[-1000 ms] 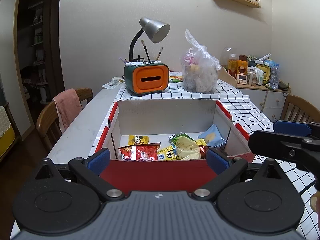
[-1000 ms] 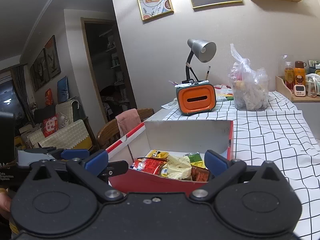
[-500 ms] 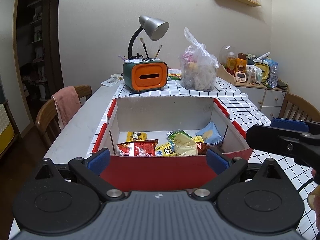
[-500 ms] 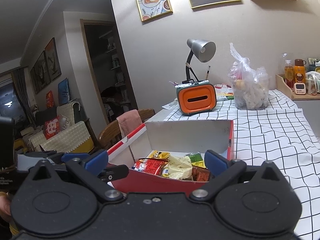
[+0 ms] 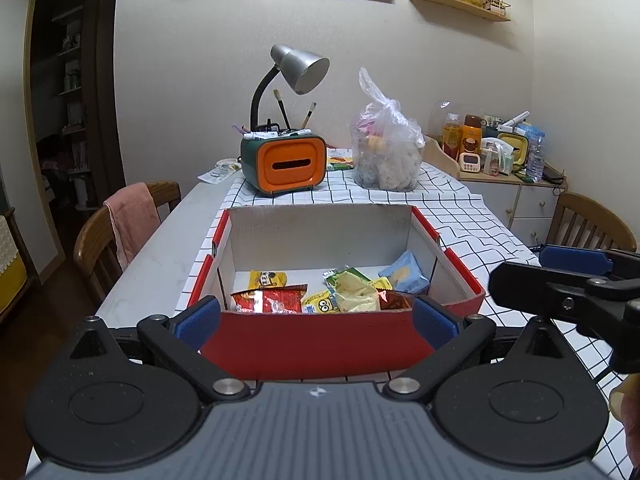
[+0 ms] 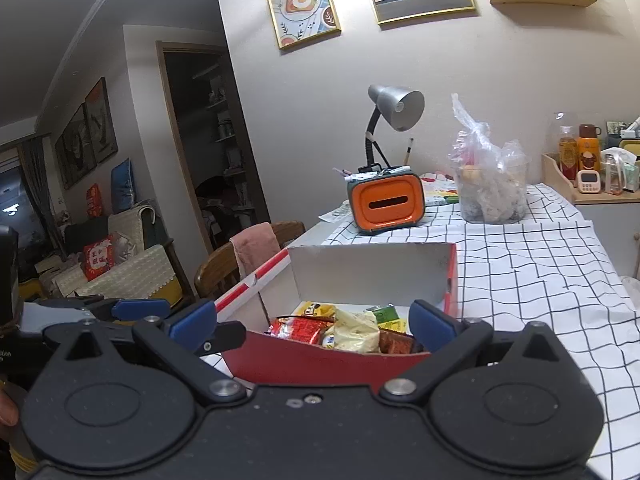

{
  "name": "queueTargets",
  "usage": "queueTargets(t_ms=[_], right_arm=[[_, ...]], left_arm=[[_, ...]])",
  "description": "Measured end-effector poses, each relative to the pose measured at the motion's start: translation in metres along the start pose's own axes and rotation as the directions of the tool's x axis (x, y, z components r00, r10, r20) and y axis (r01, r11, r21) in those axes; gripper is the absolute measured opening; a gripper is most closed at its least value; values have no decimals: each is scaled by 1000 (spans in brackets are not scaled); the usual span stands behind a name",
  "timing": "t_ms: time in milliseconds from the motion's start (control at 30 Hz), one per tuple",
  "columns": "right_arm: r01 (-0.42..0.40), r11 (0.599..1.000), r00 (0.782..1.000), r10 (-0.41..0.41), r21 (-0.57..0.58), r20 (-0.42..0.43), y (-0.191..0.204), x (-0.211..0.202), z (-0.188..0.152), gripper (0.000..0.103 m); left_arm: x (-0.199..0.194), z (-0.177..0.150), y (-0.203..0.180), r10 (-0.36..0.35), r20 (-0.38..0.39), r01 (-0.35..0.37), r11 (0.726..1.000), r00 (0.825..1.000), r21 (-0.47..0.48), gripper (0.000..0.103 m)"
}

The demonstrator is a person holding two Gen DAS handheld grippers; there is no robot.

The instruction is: Organize snacks

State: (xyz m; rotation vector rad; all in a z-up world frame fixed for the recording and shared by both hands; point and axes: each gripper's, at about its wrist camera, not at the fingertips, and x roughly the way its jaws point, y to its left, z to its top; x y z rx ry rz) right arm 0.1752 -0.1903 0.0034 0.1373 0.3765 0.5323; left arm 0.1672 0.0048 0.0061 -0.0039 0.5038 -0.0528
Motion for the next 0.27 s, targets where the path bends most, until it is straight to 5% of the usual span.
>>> queueTargets(t_ms=[267], right_arm=[[42,999,999,-42,11,-17,-6,-15,-10,103]], left_arm=[[-5,-8,-2,7,-26,-6,1000,1000,6,103]])
